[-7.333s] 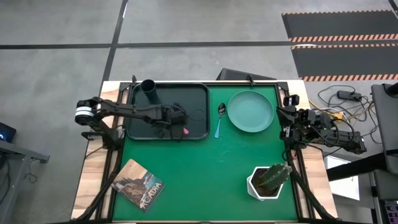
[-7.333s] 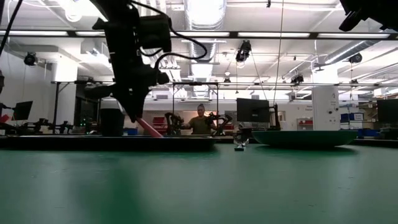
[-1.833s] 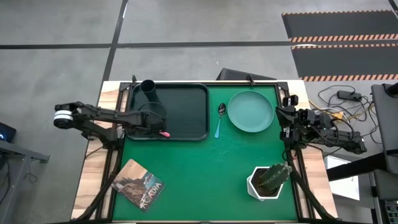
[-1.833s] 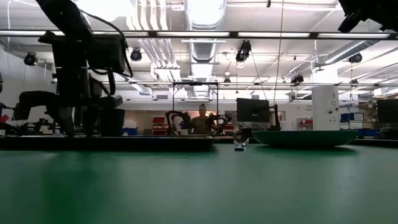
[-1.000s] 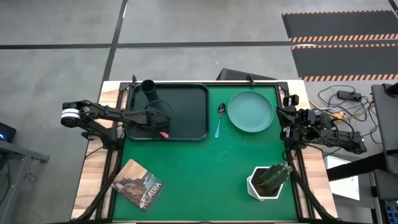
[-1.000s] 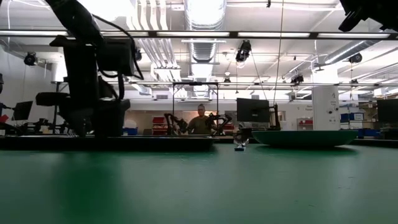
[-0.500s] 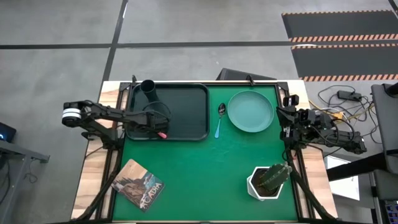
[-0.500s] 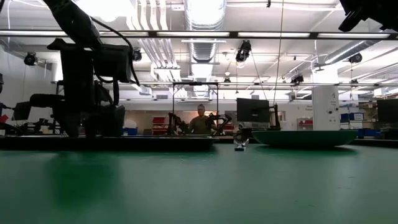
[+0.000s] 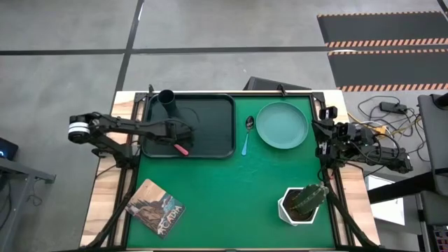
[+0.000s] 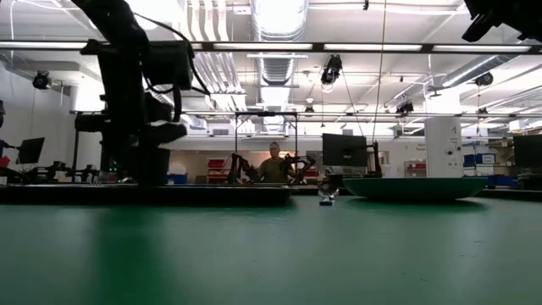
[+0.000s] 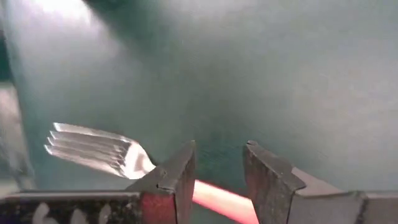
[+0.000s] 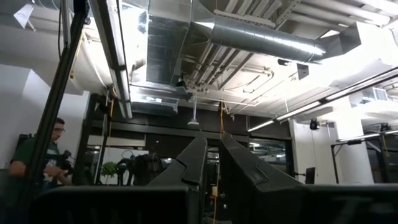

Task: Pick and place plate/cup/fork/spoon on tray
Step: Put the pink fork on the black serving tray to the bottom of the black cup

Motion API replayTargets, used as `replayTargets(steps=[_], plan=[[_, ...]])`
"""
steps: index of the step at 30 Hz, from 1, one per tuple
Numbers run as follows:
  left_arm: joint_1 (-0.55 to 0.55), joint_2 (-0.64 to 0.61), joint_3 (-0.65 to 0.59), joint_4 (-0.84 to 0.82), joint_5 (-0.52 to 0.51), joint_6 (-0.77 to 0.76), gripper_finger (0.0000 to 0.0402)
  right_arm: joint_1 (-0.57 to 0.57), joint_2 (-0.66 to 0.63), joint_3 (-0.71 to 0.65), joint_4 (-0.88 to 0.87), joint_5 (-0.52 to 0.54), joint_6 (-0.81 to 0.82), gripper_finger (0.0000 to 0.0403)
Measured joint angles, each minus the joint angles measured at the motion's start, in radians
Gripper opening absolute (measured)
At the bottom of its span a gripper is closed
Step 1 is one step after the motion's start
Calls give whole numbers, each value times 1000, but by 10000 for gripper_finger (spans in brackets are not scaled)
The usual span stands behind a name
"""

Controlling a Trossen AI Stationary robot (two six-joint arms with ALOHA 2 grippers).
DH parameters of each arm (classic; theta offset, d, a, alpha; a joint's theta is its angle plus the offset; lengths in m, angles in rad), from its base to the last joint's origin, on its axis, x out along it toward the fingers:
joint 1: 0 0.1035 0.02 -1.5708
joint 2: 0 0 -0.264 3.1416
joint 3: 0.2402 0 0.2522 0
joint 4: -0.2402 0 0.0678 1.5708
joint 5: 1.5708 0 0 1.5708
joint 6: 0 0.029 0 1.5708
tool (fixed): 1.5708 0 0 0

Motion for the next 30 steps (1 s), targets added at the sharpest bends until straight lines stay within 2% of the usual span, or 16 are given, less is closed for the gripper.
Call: replayTargets(steps=[5, 12, 20, 24, 30], plan=[[-4, -51, -15, -33, 95, -149, 113, 0, 0, 0, -2, -4, 24, 31], [-4, -93, -50, -75, 39, -235, 123, 0, 0, 0, -4, -8, 41, 31], [-4, -96, -82, -64, -39, -263, 189, 0, 0, 0, -1, -8, 30, 31], [-4, -96, -116, -60, -41, -325, 208, 0, 0, 0, -1, -8, 30, 31], [-14, -96, -153, -15, -18, -384, 210, 0, 0, 0, -1, -8, 28, 31]])
